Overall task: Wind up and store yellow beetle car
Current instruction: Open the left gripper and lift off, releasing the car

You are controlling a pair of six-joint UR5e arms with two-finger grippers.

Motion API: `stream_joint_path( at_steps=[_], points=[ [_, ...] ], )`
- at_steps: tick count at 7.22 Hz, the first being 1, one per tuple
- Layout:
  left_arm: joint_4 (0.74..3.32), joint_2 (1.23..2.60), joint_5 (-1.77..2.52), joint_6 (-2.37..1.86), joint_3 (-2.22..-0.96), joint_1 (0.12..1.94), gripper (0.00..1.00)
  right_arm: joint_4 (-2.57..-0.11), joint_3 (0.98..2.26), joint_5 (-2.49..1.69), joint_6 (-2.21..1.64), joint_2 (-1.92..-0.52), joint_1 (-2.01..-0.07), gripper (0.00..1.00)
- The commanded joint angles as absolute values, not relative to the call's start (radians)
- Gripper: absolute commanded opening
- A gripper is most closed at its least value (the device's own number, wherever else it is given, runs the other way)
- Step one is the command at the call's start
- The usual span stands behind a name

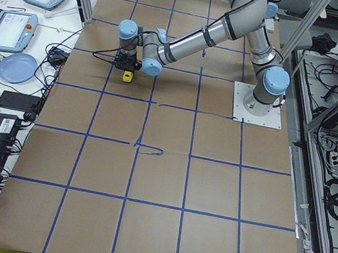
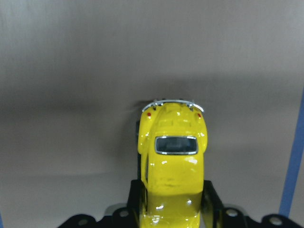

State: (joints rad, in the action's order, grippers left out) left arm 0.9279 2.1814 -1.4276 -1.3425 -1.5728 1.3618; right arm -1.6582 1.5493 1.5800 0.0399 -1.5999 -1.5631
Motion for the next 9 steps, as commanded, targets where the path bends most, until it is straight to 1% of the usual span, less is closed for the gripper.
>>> stream_joint_path(
  at_steps=[1, 3, 5, 6, 9],
  points=[
    [0.928, 2.181, -1.427, -1.28, -1.572, 1.307, 0.0, -1.658, 1.549, 1.58, 0.04, -1.6, -1.563, 1.0],
    [0.928, 2.183, -1.427, -1.212, -1.571, 1.272, 0.0, -1.658, 1.549, 1.58, 0.04, -1.6, -1.563, 1.0],
    [0.925, 2.169, -1.42, -1.262, -1.575, 1.275, 0.88, -1.658, 1.549, 1.58, 0.04, -1.6, -1.563, 1.0],
    [0.925, 2.168, -1.425, -1.25, -1.572, 1.279, 1.0, -1.658, 1.549, 1.58, 0.04, -1.6, -1.563, 1.0],
    [0.93, 2.106, -1.422, -1.221, -1.562, 1.324, 1.0, -1.658, 1.549, 1.58, 0.04, -1.6, -1.563, 1.0]
  ],
)
